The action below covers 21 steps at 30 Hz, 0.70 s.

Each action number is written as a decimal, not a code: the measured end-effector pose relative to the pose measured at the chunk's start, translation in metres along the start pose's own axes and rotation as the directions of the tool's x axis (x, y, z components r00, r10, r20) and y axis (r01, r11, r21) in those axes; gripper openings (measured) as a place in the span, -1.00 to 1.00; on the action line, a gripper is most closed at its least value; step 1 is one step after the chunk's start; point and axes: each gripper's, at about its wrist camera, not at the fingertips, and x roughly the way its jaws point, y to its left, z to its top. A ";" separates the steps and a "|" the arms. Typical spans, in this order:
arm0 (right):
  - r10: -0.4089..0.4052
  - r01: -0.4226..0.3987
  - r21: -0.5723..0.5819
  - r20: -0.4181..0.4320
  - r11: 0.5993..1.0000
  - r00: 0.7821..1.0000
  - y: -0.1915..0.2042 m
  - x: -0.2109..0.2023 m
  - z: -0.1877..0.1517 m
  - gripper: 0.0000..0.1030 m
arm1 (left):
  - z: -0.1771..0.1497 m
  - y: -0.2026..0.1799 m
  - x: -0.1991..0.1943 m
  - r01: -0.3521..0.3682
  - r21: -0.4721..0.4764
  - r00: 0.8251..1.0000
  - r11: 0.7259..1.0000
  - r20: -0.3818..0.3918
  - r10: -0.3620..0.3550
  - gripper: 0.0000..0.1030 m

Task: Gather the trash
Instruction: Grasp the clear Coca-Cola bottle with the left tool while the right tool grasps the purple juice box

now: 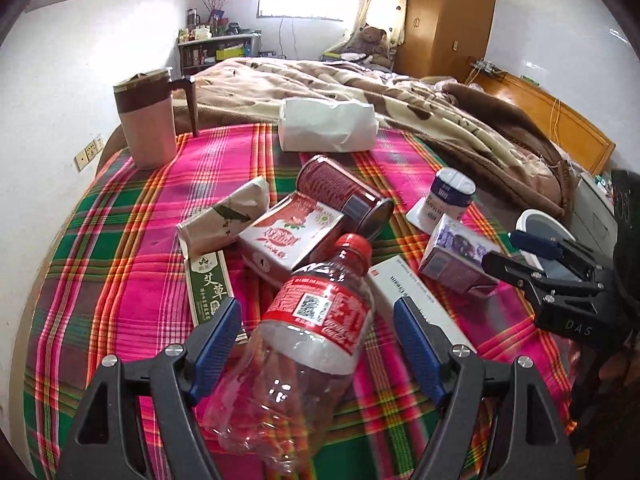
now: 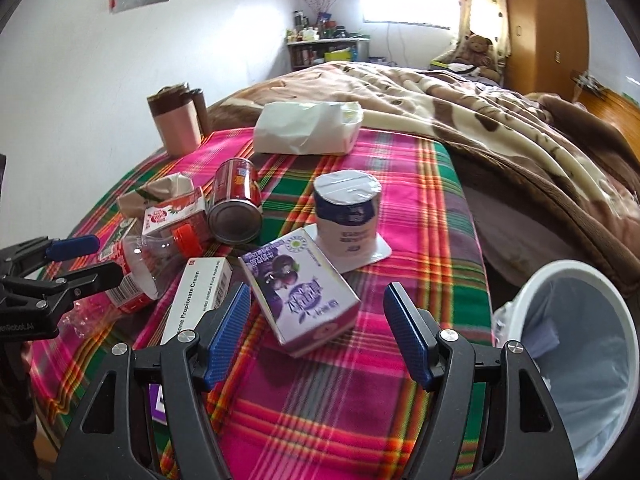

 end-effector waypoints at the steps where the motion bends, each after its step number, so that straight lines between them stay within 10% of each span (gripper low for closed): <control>1: -0.002 0.002 -0.004 -0.009 1.000 1.000 0.001 0.002 0.001 0.37 | 0.000 0.000 0.003 0.007 0.001 1.000 1.000 -0.014 -0.007 0.55; 21: 0.007 -0.007 0.000 -0.106 1.000 0.994 0.001 0.025 0.000 0.37 | -0.004 0.001 0.030 0.065 -0.042 0.993 0.997 -0.101 -0.069 0.54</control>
